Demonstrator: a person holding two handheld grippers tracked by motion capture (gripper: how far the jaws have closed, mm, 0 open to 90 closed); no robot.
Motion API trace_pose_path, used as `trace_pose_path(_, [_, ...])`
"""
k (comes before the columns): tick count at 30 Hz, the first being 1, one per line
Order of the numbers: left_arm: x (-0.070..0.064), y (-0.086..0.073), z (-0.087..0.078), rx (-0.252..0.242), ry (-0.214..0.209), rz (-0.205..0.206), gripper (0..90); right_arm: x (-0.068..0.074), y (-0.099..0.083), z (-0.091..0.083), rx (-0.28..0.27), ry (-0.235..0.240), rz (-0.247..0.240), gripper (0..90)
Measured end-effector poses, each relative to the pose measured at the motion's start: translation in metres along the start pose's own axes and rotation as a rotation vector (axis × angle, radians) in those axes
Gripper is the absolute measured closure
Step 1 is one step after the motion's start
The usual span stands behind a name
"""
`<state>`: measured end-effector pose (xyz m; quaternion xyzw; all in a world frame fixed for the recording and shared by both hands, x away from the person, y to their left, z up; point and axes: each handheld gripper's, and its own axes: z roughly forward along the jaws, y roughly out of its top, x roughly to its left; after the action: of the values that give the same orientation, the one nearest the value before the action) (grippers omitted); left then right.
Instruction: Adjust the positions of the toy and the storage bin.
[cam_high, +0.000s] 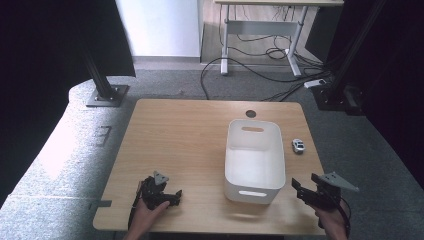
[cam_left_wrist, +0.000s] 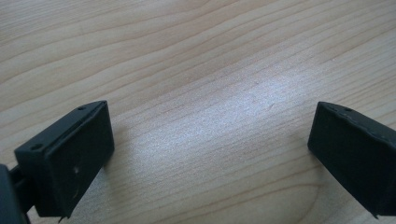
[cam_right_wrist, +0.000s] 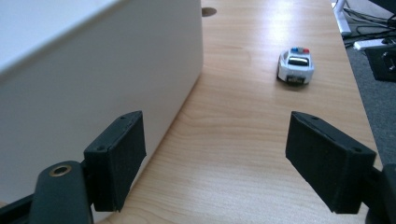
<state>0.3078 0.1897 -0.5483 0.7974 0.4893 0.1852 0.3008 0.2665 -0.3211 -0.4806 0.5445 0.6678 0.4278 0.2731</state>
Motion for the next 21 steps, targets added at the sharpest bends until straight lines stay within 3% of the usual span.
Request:
trace_pose_path(10, [0.000, -0.001, 0.000, -0.001, 0.002, -0.003, 0.5, 0.008, 0.020, -0.003, -0.030, 0.016, 0.005, 19.7])
trace_pose_path(21, [0.000, -0.001, -0.001, -0.001, 0.002, -0.002, 0.5, 0.013, 0.030, -0.001, -0.051, 0.043, 0.011, 19.7])
